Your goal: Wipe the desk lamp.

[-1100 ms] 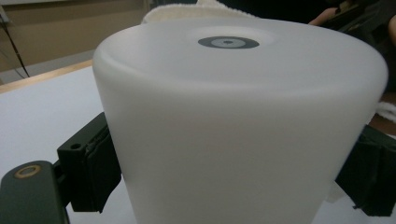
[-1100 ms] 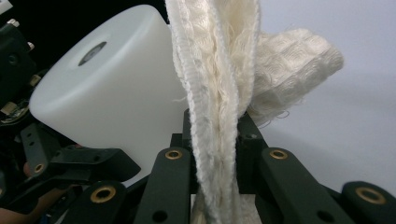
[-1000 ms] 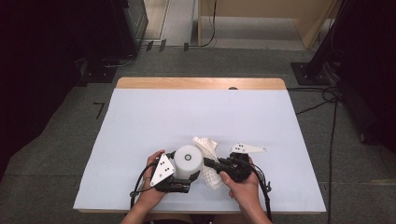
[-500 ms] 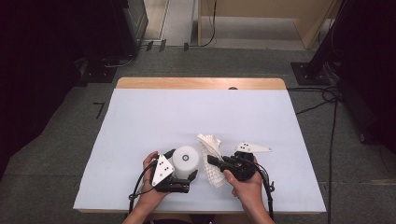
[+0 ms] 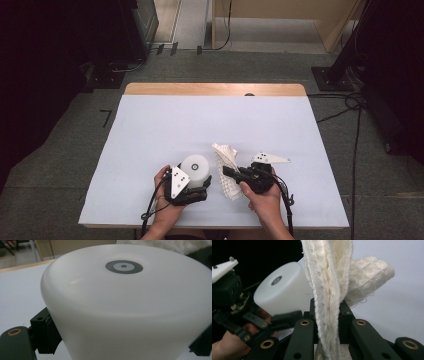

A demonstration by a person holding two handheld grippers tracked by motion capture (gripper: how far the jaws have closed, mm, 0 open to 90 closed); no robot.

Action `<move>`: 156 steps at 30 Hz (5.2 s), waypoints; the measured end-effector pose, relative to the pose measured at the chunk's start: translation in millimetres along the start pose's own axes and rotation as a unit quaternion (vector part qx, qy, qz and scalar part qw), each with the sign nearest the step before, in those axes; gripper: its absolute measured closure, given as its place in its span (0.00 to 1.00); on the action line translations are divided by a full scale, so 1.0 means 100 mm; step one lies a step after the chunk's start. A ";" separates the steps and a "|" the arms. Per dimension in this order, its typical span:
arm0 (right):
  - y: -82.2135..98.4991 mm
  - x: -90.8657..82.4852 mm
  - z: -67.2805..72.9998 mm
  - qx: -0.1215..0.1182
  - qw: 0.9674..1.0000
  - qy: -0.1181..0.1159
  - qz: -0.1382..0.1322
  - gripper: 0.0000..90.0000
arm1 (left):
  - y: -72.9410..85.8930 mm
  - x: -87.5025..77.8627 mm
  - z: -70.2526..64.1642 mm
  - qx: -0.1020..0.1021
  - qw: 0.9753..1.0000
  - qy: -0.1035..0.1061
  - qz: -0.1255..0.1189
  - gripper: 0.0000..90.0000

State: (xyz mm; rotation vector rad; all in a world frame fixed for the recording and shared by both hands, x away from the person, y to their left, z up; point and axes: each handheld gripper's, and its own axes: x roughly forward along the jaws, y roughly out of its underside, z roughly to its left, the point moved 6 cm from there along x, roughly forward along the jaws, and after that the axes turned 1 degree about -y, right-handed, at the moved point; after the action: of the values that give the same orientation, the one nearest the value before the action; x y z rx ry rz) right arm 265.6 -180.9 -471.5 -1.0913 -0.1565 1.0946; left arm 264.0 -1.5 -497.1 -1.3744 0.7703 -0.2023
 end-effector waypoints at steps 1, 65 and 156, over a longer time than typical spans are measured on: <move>0.00 0.00 0.00 0.001 1.000 0.000 0.001 0.88 | -0.03 -0.03 0.04 -0.007 1.000 0.019 -0.009 0.09; -0.03 0.02 0.17 -0.008 1.000 -0.028 0.003 0.88 | -0.10 -0.08 -0.14 0.064 0.987 0.143 -0.017 0.10; -0.13 -0.08 0.28 -0.042 0.998 -0.033 -0.022 0.88 | -0.09 -0.04 -0.15 0.058 0.991 0.124 -0.001 0.09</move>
State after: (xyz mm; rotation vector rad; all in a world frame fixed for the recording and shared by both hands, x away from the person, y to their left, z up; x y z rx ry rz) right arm 253.4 -169.5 -444.7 -1.1219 -0.2788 1.0929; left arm 255.3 -13.1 -487.4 -1.2524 0.9486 -0.4184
